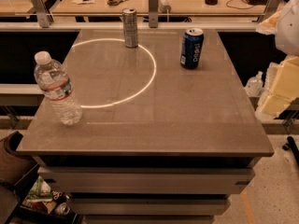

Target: Move pepsi can near water bottle

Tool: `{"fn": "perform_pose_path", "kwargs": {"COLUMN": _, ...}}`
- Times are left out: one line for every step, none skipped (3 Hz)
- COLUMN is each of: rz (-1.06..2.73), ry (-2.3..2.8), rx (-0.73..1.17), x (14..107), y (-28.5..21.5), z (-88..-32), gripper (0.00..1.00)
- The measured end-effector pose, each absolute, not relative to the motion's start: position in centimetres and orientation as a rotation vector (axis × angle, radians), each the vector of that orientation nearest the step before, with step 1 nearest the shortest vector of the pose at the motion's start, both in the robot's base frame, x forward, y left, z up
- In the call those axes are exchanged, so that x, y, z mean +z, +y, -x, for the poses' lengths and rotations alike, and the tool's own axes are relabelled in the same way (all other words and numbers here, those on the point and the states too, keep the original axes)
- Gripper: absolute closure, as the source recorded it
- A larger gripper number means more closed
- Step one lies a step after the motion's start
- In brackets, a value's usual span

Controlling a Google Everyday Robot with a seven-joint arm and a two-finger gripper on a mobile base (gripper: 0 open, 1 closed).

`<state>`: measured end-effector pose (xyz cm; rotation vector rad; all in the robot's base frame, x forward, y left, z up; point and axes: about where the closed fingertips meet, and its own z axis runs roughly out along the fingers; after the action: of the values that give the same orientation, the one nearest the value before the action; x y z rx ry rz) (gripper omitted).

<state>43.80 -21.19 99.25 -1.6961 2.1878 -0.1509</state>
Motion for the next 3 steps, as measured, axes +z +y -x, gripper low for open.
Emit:
{"fn": "perform_pose_path", "kwargs": {"rz": 1.696, "ry": 2.188, "rx": -0.151, "x": 99.3, "y": -21.2, "z": -43.8, "gripper": 0.0}}
{"fn": "perform_pose_path", "kwargs": {"rz": 1.625, "ry": 2.169, "rx": -0.121, "x": 99.6, "y": -21.5, "z": -45.2, "gripper": 0.0}}
{"fn": "perform_pose_path", "kwargs": {"rz": 1.514, "ry": 2.123, "rx": -0.068, "x": 100.0, "y": -22.2, "z": -47.8, "gripper": 0.0}}
